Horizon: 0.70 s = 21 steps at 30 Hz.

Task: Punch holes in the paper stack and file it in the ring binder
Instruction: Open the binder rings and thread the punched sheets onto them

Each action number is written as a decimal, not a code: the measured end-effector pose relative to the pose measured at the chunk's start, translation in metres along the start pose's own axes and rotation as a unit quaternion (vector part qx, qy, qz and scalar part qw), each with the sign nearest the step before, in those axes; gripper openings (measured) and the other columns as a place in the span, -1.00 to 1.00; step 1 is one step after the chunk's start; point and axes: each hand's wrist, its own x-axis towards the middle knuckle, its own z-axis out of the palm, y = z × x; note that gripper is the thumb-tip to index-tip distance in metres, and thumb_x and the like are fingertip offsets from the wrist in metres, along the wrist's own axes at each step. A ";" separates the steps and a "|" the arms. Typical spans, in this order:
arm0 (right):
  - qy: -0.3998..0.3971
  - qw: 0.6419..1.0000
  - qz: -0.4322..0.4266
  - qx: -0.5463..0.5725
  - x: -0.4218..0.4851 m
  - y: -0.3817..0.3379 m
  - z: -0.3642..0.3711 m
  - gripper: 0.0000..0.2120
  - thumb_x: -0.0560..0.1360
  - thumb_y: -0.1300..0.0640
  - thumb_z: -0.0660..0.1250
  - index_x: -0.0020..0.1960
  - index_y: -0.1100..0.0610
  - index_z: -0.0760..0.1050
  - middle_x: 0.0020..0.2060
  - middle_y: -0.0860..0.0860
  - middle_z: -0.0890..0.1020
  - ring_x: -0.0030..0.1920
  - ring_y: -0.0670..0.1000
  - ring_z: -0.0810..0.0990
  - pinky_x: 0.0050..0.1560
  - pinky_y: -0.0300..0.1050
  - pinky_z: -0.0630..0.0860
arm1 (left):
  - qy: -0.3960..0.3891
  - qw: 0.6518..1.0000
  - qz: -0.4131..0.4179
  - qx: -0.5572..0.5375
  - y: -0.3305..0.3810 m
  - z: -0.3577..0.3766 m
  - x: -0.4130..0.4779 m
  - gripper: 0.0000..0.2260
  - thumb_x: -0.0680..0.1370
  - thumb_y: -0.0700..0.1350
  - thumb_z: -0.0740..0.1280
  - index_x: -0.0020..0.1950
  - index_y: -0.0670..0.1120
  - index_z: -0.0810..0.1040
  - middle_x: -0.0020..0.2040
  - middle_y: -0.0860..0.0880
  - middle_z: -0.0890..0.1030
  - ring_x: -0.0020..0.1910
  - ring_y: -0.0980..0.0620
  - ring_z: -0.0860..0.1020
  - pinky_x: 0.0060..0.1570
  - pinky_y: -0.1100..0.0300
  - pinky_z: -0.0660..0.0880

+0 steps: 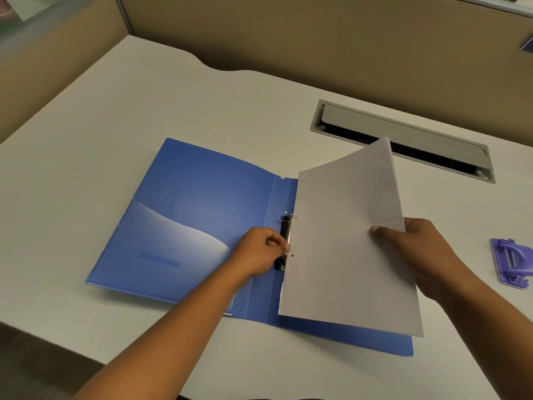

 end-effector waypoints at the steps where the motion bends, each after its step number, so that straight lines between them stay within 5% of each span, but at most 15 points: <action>1: -0.003 1.000 0.000 0.003 0.000 0.000 0.001 -0.76 0.55 0.11 0.34 0.13 0.25 0.58 -0.14 0.14 0.70 -0.18 0.19 0.69 -0.06 0.04 0.62 | -0.020 0.999 -0.016 -0.021 0.000 -0.001 0.000 -0.89 0.52 -0.16 0.42 0.01 -0.15 0.63 -0.10 -0.16 0.66 -0.16 0.02 0.58 -0.15 0.27 0.54; 3: -0.006 1.000 0.002 0.004 0.000 -0.001 0.002 -0.76 0.55 0.12 0.34 0.13 0.25 0.58 -0.14 0.14 0.70 -0.18 0.19 0.69 -0.04 0.06 0.62 | -0.047 0.997 -0.041 -0.048 0.001 -0.002 0.000 -0.84 0.51 -0.20 0.43 0.07 -0.17 0.62 0.01 -0.16 0.68 -0.08 0.05 0.61 -0.15 0.36 0.48; 10: -0.011 1.000 0.003 0.009 0.000 -0.002 0.003 -0.79 0.55 0.14 0.33 0.11 0.24 0.57 -0.15 0.13 0.69 -0.18 0.17 0.69 -0.09 0.01 0.61 | -0.056 0.994 -0.073 -0.052 0.001 0.000 0.006 -0.79 0.49 -0.23 0.44 0.12 -0.19 0.61 0.10 -0.14 0.65 0.12 -0.04 0.60 0.09 0.19 0.48; 13: -0.006 1.000 0.005 0.008 0.002 -0.001 0.002 -0.77 0.55 0.14 0.34 0.12 0.26 0.58 -0.13 0.16 0.70 -0.16 0.21 0.69 -0.01 0.10 0.63 | -0.045 0.996 -0.067 -0.038 0.004 0.007 0.007 -0.82 0.49 -0.23 0.44 0.07 -0.21 0.62 0.00 -0.09 0.63 0.02 0.01 0.58 -0.01 0.23 0.47; 17: -0.006 1.000 0.005 0.009 0.001 -0.001 0.000 -0.81 0.55 0.14 0.33 0.09 0.24 0.57 -0.18 0.11 0.69 -0.22 0.15 0.68 -0.19 -0.07 0.59 | -0.024 0.997 -0.057 -0.035 0.004 0.013 0.006 -0.88 0.49 -0.24 0.43 0.00 -0.24 0.64 -0.17 -0.01 0.60 -0.18 0.11 0.56 -0.19 0.32 0.49; 21: -0.004 1.000 0.012 0.015 0.003 0.005 0.000 -0.78 0.55 0.14 0.34 0.11 0.26 0.58 -0.13 0.16 0.69 -0.17 0.20 0.69 -0.03 0.06 0.61 | 0.011 0.999 -0.018 -0.041 0.001 0.014 0.004 -0.85 0.45 -0.27 0.46 0.00 -0.18 0.60 -0.32 -0.01 0.59 -0.22 0.01 0.63 -0.04 0.14 0.59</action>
